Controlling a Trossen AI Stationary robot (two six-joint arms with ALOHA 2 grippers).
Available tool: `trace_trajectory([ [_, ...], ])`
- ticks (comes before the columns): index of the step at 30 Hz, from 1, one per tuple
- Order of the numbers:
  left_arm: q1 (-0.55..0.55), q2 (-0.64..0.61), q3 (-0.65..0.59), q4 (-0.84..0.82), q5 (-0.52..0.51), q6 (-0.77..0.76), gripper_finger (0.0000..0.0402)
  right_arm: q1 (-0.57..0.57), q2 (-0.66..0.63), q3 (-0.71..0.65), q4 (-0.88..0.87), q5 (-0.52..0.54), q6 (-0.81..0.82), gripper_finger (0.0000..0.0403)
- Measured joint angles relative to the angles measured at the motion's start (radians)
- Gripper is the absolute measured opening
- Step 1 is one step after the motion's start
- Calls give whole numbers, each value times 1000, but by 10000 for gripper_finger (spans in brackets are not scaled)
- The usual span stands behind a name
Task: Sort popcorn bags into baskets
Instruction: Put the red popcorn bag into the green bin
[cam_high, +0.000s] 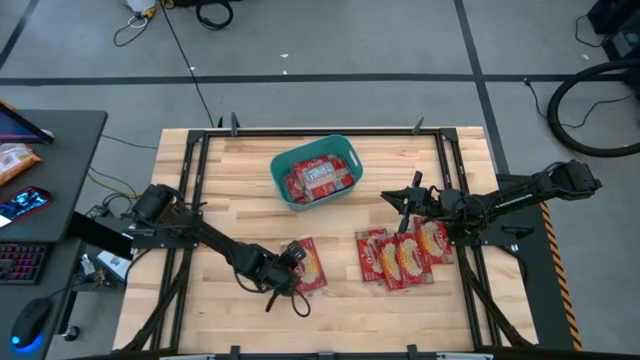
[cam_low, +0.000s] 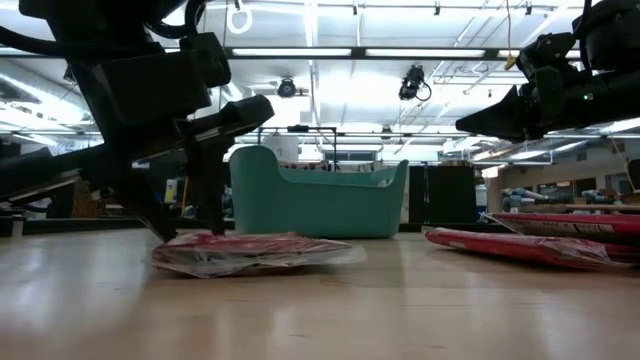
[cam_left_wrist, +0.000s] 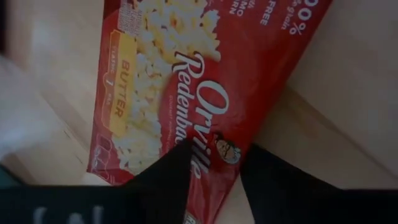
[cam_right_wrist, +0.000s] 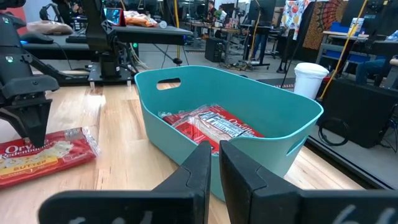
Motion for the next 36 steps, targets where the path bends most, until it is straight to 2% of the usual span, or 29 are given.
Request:
trace_trajectory([
  [8, 0, 5, 44, -11, -22, -57, 19, 0, 0, 0, 0, 0, 0, 39],
  [11, 6, 3, 93, -70, -25, -70, 19, 0, 0, 0, 0, 0, 0, 39],
  [18, 6, 1, 218, -226, -134, -137, 20, 0, 0, 0, 0, 0, 0, 39],
  [26, 4, -2, 303, -342, -328, -139, 20, 0, 0, 0, 0, 0, 0, 39],
  [36, 4, -4, 322, -353, -550, -163, 20, 0, 0, 0, 0, 0, 0, 39],
])
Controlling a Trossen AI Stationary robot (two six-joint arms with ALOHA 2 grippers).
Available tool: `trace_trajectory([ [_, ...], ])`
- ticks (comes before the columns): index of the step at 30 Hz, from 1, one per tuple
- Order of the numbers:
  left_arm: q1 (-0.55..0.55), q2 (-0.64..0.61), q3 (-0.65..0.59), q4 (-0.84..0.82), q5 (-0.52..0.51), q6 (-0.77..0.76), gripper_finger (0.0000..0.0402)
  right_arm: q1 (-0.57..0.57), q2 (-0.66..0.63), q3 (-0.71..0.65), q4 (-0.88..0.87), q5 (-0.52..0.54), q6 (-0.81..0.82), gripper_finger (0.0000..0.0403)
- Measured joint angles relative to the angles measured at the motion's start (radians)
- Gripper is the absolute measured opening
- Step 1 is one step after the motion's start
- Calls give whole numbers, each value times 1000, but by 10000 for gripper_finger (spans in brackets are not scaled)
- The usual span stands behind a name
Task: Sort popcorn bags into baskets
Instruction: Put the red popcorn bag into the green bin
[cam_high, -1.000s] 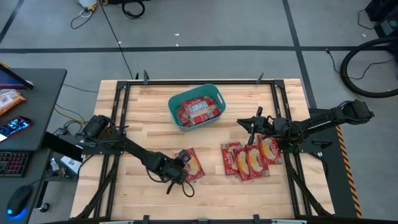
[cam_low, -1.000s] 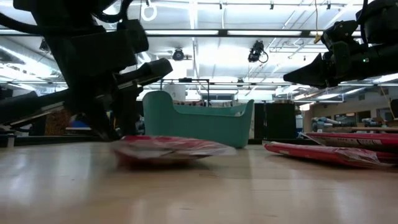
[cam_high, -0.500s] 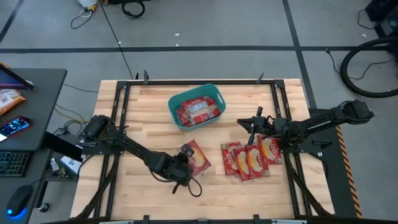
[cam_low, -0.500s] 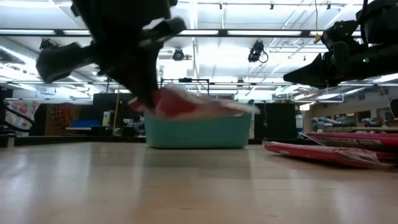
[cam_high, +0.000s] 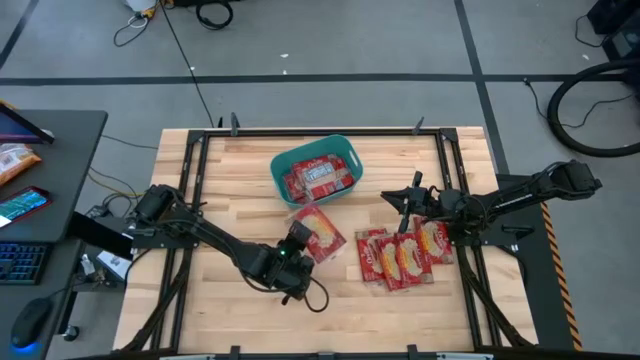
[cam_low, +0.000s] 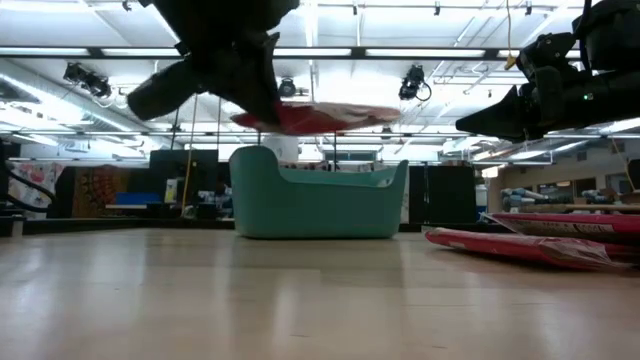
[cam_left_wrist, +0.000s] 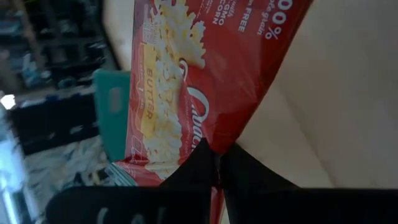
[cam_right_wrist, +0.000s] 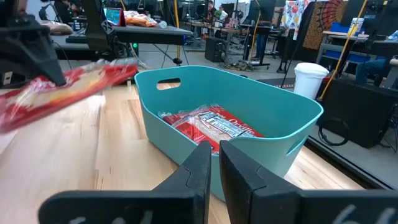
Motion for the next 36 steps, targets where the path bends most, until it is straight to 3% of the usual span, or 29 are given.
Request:
trace_trajectory([
  [5, 11, -4, 5, 0, -111, -99, 20, 0, 0, 0, 0, 0, 0, 39],
  [13, 113, -16, 128, -49, -125, -278, 20, 0, 0, 0, 0, 0, 0, 39],
  [15, 162, -17, 156, -71, -85, -344, 20, 0, 0, 0, 0, 0, 0, 39],
  [20, 337, -12, 155, -100, 183, -493, 20, 0, 0, 0, 0, 0, 0, 39],
  [22, 407, -4, 155, -100, 247, -526, 20, 0, 0, 0, 0, 0, 0, 39],
  [27, 541, 1, 154, -77, 288, -548, 20, 0, 0, 0, 0, 0, 0, 39],
  [30, 607, 1, 154, -54, 388, -577, 25, 0, 0, 0, 0, 0, 0, 39],
  [36, 639, 14, 154, -17, 463, -598, 84, 0, 0, 0, 0, 0, 0, 39],
])
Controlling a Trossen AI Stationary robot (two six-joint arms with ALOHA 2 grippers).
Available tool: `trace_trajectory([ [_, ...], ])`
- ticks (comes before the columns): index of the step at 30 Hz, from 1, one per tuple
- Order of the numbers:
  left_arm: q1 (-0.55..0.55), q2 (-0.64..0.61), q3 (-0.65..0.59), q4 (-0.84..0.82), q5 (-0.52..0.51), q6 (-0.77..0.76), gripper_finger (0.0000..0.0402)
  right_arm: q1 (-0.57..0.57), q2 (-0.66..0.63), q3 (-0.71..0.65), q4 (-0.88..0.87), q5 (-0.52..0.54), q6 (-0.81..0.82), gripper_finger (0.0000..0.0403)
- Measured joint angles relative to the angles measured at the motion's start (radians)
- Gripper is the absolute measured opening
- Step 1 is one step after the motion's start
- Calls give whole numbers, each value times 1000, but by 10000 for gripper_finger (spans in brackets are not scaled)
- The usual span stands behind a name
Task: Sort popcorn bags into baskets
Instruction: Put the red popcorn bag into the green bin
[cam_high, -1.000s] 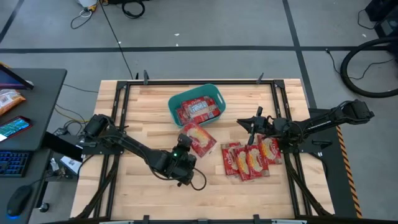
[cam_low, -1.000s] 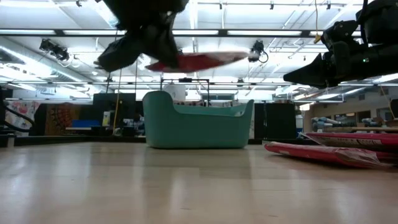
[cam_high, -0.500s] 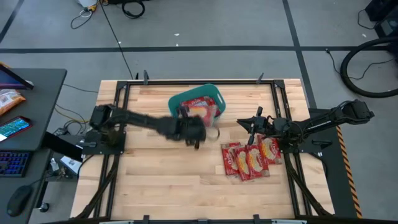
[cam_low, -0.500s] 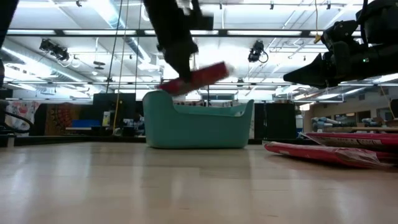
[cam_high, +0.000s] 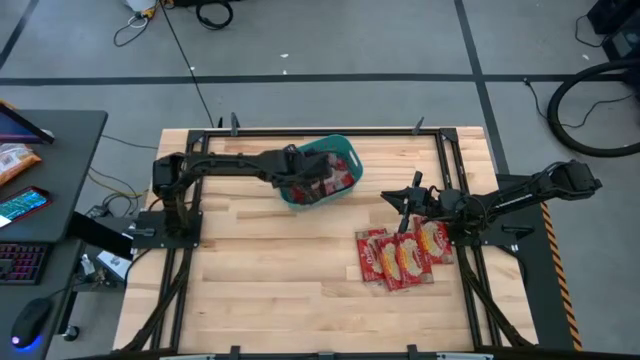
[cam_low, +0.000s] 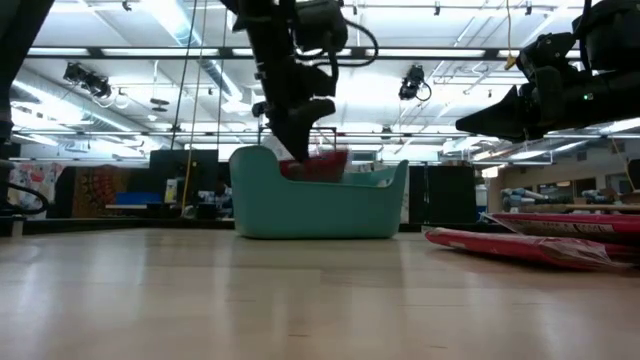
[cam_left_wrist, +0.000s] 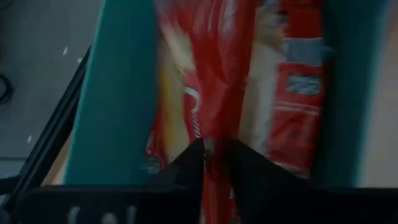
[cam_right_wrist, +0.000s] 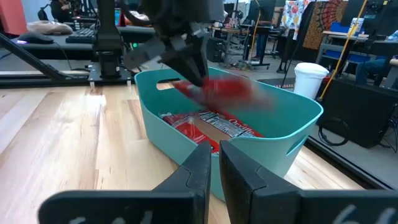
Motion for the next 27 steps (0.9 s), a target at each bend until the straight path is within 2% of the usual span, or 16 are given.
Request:
trace_trajectory([
  [4, -29, -2, 1, 20, 2, 33, 145, 0, 0, 0, 0, 0, 0, 39],
  [7, -61, -6, 1, 88, 23, 151, 179, 0, 0, 0, 0, 0, 0, 39],
  [12, -156, 12, 2, 247, 191, 451, 194, 0, 0, 0, 0, 0, 0, 39],
  [15, -222, 53, 2, 309, 219, 634, 192, 0, 0, 0, 0, 0, 0, 39],
  [20, -307, 159, 2, 396, 209, 809, 190, 0, 0, 0, 0, 0, 0, 39],
  [25, -368, 243, 2, 562, 51, 1007, 190, 0, 0, 0, 0, 0, 0, 39],
  [27, -381, 265, 2, 619, 23, 1093, 190, 0, 0, 0, 0, 0, 0, 39],
])
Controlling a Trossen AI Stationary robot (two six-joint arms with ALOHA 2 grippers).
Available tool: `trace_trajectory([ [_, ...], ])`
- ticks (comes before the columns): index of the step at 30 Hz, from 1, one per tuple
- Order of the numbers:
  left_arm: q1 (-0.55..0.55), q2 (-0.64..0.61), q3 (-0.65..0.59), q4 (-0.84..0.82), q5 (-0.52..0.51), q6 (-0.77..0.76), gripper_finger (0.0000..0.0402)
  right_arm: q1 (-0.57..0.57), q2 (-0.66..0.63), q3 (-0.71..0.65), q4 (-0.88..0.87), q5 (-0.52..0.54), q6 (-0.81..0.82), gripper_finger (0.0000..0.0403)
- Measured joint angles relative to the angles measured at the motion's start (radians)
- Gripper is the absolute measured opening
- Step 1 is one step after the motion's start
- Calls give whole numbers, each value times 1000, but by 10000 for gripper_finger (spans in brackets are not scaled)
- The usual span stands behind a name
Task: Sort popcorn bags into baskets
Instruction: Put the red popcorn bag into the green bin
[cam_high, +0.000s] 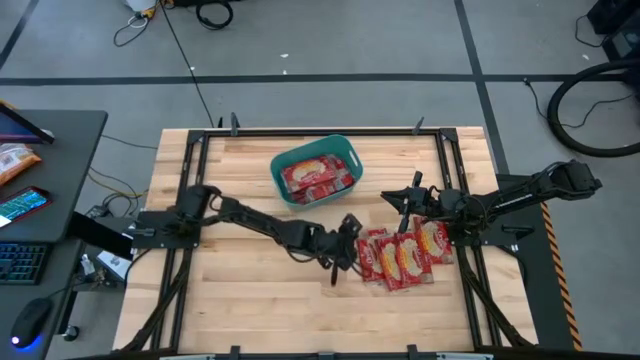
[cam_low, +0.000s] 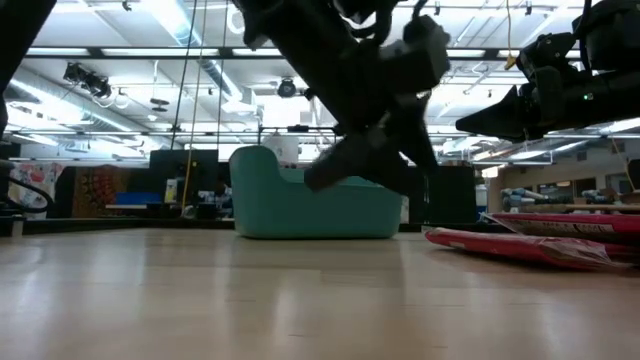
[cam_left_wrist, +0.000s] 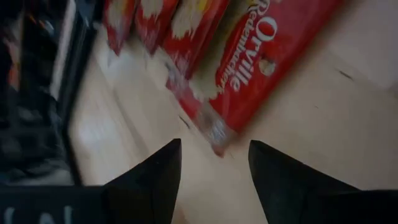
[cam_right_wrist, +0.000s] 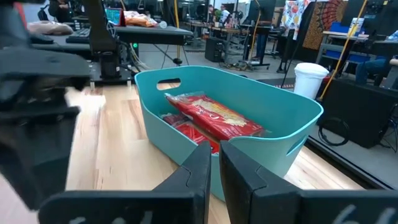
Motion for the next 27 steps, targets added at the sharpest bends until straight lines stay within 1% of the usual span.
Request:
trace_trajectory([
  [3, -8, 28, 0, 52, 2, 79, 190, 0, 0, 0, 0, 0, 0, 39],
  [11, -4, 98, -1, 125, 19, 161, 190, 0, 0, 0, 0, 0, 0, 39],
  [16, 17, 125, 1, 199, 113, 192, 190, 0, 0, 0, 0, 0, 0, 39],
  [18, 25, 127, -2, 204, 118, 191, 190, 0, 0, 0, 0, 0, 0, 39],
  [20, 35, 127, -1, 211, 153, 191, 187, 0, 0, 0, -1, 0, 0, 39],
  [24, 48, 127, -1, 202, 196, 167, 164, 0, 0, 0, -1, 0, 0, 39],
  [27, 50, 127, -1, 186, 224, 170, 128, 0, 0, 0, 0, 0, 0, 39],
])
